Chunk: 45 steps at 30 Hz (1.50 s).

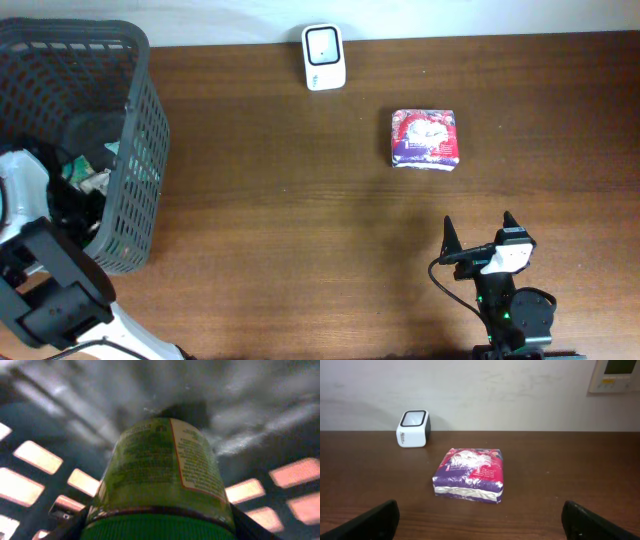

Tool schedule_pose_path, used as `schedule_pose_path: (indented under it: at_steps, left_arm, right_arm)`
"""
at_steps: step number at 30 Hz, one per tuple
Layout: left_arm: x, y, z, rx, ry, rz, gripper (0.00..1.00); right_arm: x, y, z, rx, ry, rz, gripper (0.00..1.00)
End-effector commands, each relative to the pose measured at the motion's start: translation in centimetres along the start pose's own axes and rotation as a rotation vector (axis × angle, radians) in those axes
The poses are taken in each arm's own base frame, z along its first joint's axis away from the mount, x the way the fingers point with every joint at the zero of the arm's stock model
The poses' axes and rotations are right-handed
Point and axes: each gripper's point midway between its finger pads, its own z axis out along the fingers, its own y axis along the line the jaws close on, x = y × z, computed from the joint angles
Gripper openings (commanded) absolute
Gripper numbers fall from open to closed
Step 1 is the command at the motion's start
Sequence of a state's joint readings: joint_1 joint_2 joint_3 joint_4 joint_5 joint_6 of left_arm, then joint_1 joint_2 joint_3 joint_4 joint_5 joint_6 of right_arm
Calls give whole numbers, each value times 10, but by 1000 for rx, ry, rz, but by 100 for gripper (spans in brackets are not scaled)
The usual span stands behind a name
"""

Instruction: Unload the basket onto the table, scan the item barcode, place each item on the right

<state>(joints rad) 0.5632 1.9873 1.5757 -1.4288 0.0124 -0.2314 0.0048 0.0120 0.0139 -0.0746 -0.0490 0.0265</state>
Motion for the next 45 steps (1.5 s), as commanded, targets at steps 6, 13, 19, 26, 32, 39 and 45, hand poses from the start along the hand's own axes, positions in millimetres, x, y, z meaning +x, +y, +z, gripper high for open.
schedule_pose_path:
  at_steps: [6,13,19,26,32,39,45]
  left_arm:
    - [-29,-12,-124,94,-280,-1,58]
    - [-14,-34,-236,295,-575,57,61]
    - [21,-55,-303,492,-748,148,61]
    - [70,-90,-369,748,-914,345,62]
    - [112,-148,-367,809,-857,534,64]
    - [158,-233,-330,735,-761,761,64]
    - [187,-311,-259,522,-684,922,64]
  right_arm:
    - [3,0,0,1,5,3,99]
    - [3,0,0,1,5,4,99]
    - [3,0,0,1,5,3,99]
    - [3,0,0,1,5,3,99]
    - [3,0,0,1,5,3,99]
    - [3,0,0,1,5,3,99]
    - [3,0,0,1,5,3,99]
